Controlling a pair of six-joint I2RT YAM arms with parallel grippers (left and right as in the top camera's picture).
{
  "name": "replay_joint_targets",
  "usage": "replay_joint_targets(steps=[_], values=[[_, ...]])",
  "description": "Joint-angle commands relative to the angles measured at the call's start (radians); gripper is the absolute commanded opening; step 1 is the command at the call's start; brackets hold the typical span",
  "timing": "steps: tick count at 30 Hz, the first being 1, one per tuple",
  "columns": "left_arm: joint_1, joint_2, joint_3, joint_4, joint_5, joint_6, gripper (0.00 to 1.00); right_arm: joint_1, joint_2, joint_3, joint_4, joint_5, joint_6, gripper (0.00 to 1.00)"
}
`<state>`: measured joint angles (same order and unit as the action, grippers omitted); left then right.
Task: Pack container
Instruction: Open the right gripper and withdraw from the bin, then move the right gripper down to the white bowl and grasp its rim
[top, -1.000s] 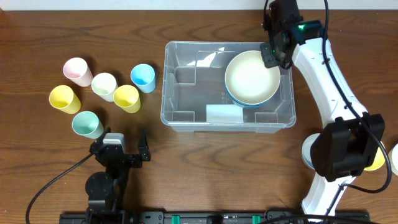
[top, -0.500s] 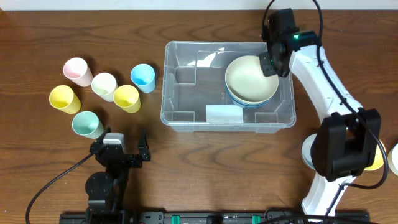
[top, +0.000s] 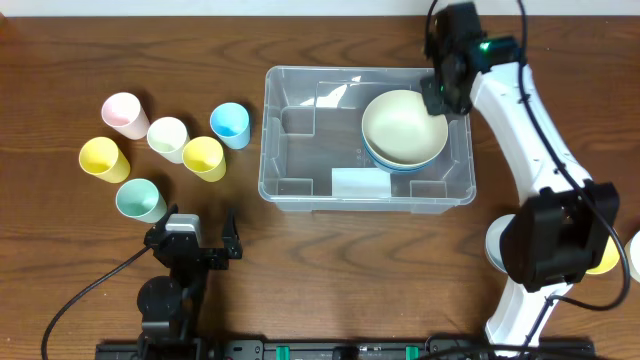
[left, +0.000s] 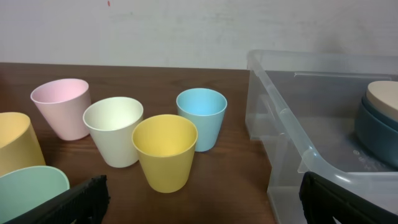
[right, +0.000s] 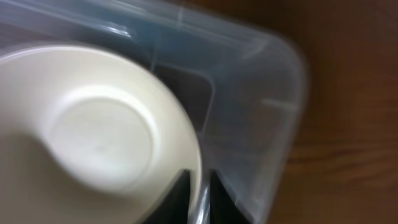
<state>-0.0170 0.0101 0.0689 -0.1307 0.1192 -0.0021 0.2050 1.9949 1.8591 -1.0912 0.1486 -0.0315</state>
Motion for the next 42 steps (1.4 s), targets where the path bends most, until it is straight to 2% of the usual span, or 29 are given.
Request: replay_joint_targets(steps=[1, 3, 6, 10, 19, 24, 31, 35, 42], values=[[-0.003, -0.006, -0.029, -0.01, -0.011, 0.009, 0.98, -0.008, -0.07, 0.147, -0.077, -0.006, 0.033, 0.35], [-0.003, -0.006, -0.029, -0.01, -0.011, 0.009, 0.98, -0.024, -0.08, 0.208, -0.138, -0.006, 0.058, 0.5], [-0.003, -0.006, -0.029, -0.01, -0.011, 0.009, 0.98, -0.066, -0.092, 0.25, -0.197, -0.007, 0.104, 0.64], [-0.003, -0.006, -0.029, -0.01, -0.011, 0.009, 0.98, -0.14, -0.103, 0.251, -0.257, -0.019, 0.159, 0.7], [-0.003, -0.006, -0.029, -0.01, -0.011, 0.009, 0.98, -0.305, -0.106, 0.251, -0.41, -0.061, 0.29, 0.72], [-0.003, -0.006, -0.029, -0.01, -0.011, 0.009, 0.98, -0.396, -0.106, 0.238, -0.468, -0.112, 0.298, 0.71], [-0.003, -0.006, -0.029, -0.01, -0.011, 0.009, 0.98, -0.436, -0.109, 0.185, -0.526, -0.112, 0.309, 0.68], [-0.003, -0.006, -0.029, -0.01, -0.011, 0.009, 0.98, -0.436, -0.155, 0.061, -0.472, -0.106, 0.325, 0.68], [-0.003, -0.006, -0.029, -0.01, -0.011, 0.009, 0.98, -0.446, -0.341, -0.331, -0.253, -0.106, 0.394, 0.68]])
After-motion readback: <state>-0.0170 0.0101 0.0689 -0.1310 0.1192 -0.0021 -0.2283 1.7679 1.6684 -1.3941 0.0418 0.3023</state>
